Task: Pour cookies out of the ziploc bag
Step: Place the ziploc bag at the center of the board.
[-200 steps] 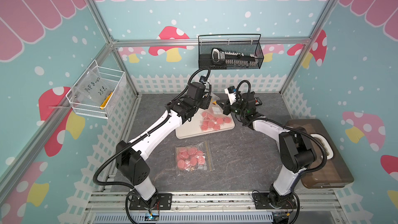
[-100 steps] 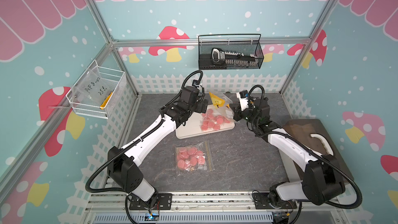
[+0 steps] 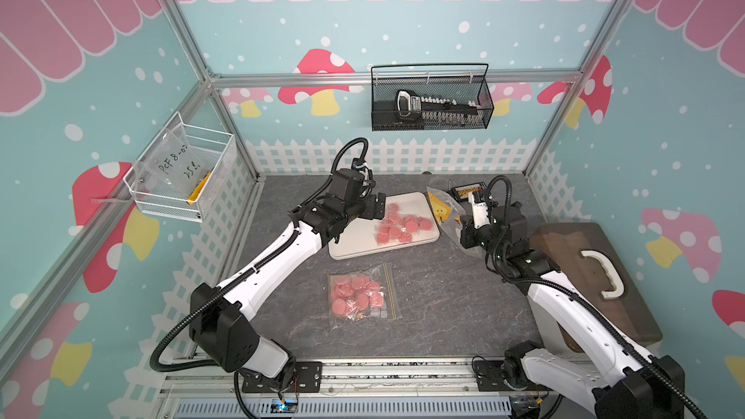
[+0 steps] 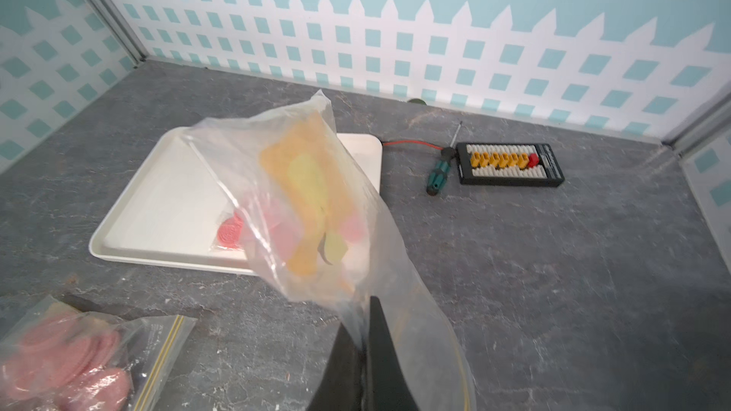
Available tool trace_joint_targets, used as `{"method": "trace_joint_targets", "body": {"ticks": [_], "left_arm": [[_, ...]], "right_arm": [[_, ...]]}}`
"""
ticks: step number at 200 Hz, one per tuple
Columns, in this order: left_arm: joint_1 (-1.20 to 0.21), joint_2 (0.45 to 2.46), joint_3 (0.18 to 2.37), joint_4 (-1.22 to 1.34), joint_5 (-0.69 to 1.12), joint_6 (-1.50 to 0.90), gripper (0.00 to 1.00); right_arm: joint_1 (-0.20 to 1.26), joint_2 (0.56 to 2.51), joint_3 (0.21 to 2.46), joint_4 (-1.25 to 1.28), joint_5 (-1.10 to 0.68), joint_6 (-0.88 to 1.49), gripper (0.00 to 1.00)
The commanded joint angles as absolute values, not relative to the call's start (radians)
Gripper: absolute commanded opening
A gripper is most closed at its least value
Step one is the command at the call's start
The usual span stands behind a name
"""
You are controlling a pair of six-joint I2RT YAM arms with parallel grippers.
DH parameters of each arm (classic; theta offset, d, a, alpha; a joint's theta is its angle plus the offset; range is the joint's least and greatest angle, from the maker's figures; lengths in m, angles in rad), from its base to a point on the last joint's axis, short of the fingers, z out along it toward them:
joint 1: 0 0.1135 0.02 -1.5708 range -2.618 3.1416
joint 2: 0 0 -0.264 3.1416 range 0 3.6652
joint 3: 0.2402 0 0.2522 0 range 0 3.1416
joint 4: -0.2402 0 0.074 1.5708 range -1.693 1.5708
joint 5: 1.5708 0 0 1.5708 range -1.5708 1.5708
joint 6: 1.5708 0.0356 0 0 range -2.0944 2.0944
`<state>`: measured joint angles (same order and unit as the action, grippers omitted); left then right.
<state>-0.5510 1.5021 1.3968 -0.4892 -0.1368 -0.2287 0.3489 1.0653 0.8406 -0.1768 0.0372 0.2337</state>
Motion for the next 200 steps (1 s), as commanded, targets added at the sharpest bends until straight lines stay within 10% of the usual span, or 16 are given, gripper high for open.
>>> {"method": "trace_joint_targets", "body": {"ticks": [1,147,200], "left_arm": [[-0.548,1.458,1.371,-0.497,-0.107,-0.264,0.99],[-0.547,1.422,1.338,-0.496,-0.124,-0.257,0.99],[-0.532,1.403,1.329,-0.532,-0.125,-0.258,0.99]], "right_arm": [[0.357,1.070,0.813,-0.288,0.141,0.262,0.02],[0.377,1.174,0.818,-0.504,0.406,0.359,0.03],[0.396,1.184,0.755,-0.464,0.343,0.400,0.23]]}}
